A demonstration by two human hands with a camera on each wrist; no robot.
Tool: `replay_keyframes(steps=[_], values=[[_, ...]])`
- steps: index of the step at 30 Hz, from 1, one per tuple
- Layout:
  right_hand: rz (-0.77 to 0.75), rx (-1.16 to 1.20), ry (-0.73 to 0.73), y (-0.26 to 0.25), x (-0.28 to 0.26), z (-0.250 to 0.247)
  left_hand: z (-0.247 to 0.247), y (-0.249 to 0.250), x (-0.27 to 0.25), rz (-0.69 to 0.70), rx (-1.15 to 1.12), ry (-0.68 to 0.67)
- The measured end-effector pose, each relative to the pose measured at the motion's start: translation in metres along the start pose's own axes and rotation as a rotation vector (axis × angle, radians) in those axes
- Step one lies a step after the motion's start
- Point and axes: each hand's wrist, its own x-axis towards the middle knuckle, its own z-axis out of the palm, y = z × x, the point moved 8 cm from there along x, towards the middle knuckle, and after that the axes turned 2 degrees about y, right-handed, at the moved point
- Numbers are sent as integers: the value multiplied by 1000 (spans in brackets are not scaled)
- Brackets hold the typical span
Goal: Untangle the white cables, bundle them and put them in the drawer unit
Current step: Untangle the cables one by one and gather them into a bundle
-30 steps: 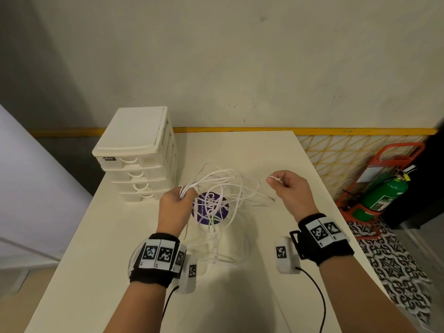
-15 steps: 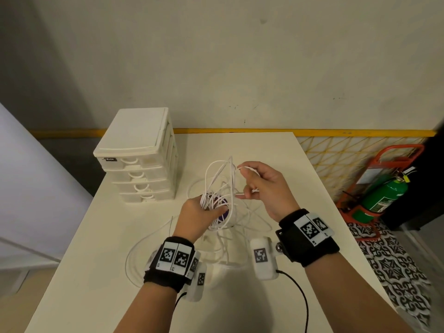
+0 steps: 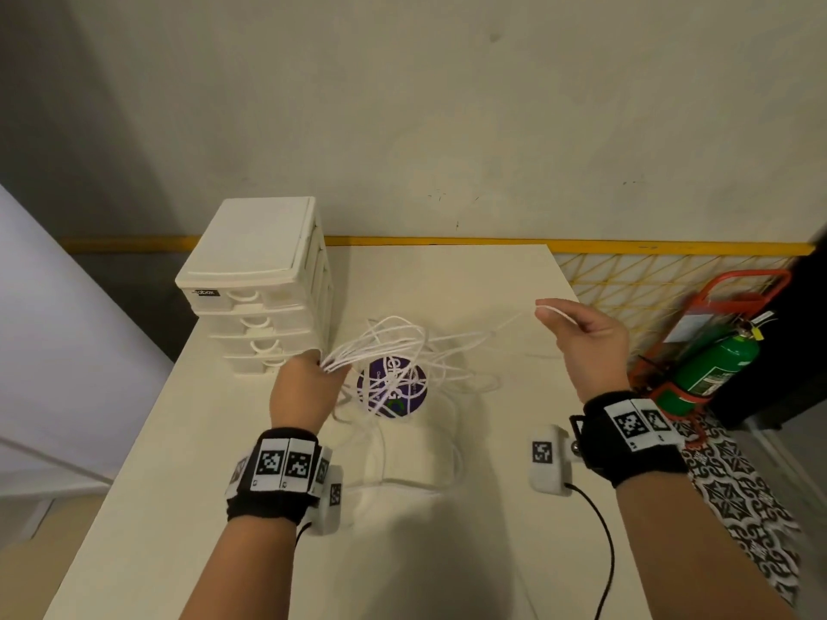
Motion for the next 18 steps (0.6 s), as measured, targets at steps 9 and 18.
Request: replay_keyframes(steps=[9, 18], values=[[63, -893, -553, 44, -23, 16, -7, -14, 3, -46, -40, 45], [334, -1021, -649, 104, -46, 13, -10, -23, 4, -82, -45, 28]])
